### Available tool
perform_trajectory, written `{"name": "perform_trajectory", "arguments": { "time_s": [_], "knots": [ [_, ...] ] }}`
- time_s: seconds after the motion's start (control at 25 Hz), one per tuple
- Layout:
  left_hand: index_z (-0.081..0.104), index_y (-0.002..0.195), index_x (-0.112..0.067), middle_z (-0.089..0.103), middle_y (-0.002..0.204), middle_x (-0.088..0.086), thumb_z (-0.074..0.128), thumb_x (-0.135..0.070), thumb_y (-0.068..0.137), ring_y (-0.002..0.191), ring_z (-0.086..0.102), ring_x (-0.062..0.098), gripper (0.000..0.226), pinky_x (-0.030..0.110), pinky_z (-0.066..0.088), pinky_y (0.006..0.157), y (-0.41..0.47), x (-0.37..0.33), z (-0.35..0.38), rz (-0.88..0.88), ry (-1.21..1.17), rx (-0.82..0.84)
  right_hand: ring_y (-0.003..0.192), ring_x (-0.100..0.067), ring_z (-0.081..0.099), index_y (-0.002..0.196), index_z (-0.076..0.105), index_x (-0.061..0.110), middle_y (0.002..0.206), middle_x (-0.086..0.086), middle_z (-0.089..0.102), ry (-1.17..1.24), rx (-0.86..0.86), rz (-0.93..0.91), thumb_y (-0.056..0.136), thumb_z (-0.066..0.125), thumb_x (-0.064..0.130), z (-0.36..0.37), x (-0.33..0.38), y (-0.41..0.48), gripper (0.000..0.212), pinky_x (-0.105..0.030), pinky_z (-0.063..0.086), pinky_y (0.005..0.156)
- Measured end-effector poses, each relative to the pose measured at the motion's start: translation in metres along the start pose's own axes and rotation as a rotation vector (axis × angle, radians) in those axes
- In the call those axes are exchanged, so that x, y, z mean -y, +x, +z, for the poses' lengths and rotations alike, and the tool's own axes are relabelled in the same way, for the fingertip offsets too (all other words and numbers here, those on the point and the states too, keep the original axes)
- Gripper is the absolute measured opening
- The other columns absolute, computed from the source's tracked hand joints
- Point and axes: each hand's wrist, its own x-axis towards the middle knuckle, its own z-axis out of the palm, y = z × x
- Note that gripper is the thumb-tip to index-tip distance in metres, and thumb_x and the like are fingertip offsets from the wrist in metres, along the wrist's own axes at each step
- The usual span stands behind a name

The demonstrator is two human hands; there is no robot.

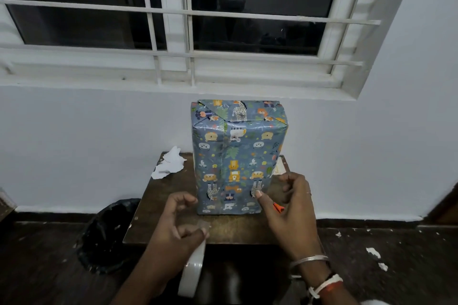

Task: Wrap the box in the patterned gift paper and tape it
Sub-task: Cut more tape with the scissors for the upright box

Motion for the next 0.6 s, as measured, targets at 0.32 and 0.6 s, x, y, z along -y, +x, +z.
{"name": "perform_trajectory", "arguments": {
  "time_s": [0.32, 0.6],
  "knots": [
    [0.046, 0.099, -0.027, 0.064, 0.121, -0.013, 0.065, 0.02, 0.085, 0.065, 0.062, 0.017, 0.052, 0.029, 0.05, 0.065, -0.005, -0.006, 0.022, -0.015, 0.051, 0.089, 0.078, -0.021, 0.069, 0.108, 0.077, 0.031, 0.095, 0.008, 0.076, 0.263, 0.629, 0.14, 0.091, 0.076, 0.04, 0.006, 0.019, -0.011, 0.02, -0.029, 0.057, 0.075],
    [0.05, 0.091, -0.039, 0.063, 0.117, -0.018, 0.069, 0.009, 0.085, 0.061, 0.066, 0.009, 0.052, 0.037, 0.048, 0.069, -0.003, -0.003, 0.037, 0.036, 0.109, 0.149, 0.076, -0.013, 0.073, 0.097, 0.076, -0.002, 0.086, -0.015, 0.078, 0.397, 0.811, 0.257, 0.094, 0.073, 0.009, 0.014, 0.018, -0.012, 0.012, -0.024, 0.06, 0.077]
  ]
}}
